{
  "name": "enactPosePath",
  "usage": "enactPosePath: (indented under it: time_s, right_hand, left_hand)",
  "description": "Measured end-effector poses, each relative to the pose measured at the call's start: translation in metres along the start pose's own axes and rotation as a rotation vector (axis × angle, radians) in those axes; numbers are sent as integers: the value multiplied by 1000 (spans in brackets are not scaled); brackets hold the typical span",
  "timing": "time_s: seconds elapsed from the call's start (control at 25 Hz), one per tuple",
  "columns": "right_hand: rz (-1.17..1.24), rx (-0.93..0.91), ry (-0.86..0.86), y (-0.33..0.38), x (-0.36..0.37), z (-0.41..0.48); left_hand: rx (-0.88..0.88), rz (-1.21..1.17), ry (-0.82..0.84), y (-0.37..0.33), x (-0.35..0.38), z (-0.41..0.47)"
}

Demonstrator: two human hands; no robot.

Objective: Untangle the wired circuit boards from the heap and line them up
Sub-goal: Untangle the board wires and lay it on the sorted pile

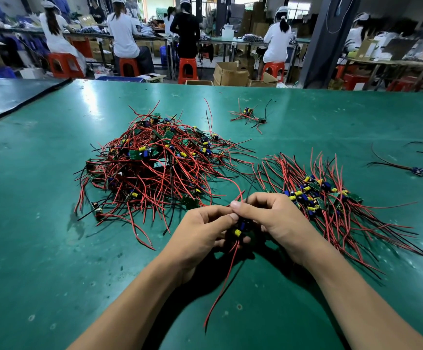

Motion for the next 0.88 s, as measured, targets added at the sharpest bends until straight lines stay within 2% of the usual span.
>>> enactPosePath:
  time_s: [0.32, 0.52, 0.68, 0.8, 0.88]
  right_hand:
    - [-25, -21, 23, 3, 4, -2]
    - [133, 88, 185, -8, 17, -2]
    - [173, 40, 111, -6, 10, 0]
    - [132, -12, 46, -5, 7, 3]
    - [204, -21, 32, -6, 6, 5]
  left_hand:
    - [-20, 19, 56, -2, 5, -2]
    - [-50, 30, 54, 1, 3, -2]
    - [-48, -60, 57, 1, 3, -4]
    - [-43, -59, 1, 1, 0, -3]
    - [-32, -59, -28, -1, -3, -2]
Point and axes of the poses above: each hand's wrist, its own z-axis towards the middle knuckle, its own x-axis out of the palm, y = z × x, the point moved 10 cm from there along z, towards the middle knuckle, and after that the axes turned 7 degrees about y, right-handed, at the moved point
